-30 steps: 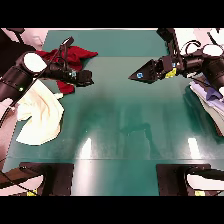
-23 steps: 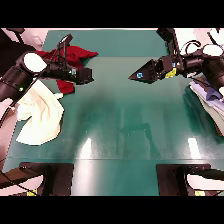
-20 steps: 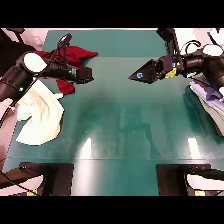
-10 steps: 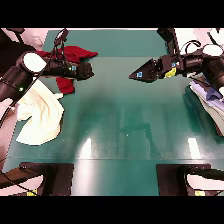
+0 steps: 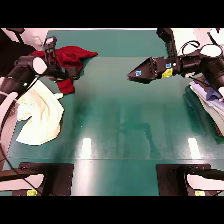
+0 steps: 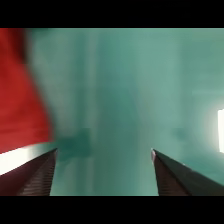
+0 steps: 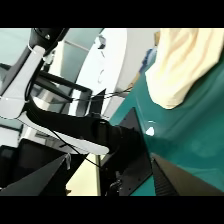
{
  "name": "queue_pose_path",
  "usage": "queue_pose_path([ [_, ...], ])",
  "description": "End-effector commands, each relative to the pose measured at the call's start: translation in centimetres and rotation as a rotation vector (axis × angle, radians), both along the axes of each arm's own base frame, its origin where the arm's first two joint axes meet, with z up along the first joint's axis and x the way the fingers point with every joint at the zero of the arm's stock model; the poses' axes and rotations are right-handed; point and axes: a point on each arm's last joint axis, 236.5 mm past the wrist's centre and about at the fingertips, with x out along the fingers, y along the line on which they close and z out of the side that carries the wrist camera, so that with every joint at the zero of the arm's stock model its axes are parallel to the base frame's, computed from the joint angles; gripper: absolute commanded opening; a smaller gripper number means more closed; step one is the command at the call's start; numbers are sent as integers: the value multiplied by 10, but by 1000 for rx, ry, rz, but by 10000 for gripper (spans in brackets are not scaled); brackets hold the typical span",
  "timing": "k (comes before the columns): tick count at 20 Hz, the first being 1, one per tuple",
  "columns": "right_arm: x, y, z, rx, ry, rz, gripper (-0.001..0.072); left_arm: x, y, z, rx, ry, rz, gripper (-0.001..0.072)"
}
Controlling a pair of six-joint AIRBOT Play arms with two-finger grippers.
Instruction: Fold the shirts.
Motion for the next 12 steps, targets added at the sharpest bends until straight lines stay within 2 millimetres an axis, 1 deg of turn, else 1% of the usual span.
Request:
queue_pose_path([
  [1,9,-1,-9,-39,-15,-37,582,14,38,-64,145,84,19,638],
  [2,9,-1,-9,-38,-22,-36,582,21,39,-76,159,81,16,510],
  [4,9,-1,-9,-38,-26,-32,582,37,39,-89,169,37,9,513],
  [5,7,1,-9,-38,-26,-24,582,43,40,-89,179,9,5,514],
  [7,4,4,-9,-38,-33,-15,582,54,46,-82,216,-43,3,624],
  [9,2,8,-9,-36,-42,-6,582,63,53,-74,254,-88,11,624],
  [10,1,9,-9,-35,-41,-1,582,66,54,-74,254,-99,15,623],
  [11,-1,11,-9,-35,-41,5,582,68,54,-78,256,-97,20,622],
  [12,0,12,-9,-34,-42,1,582,70,55,-82,265,-91,16,593],
])
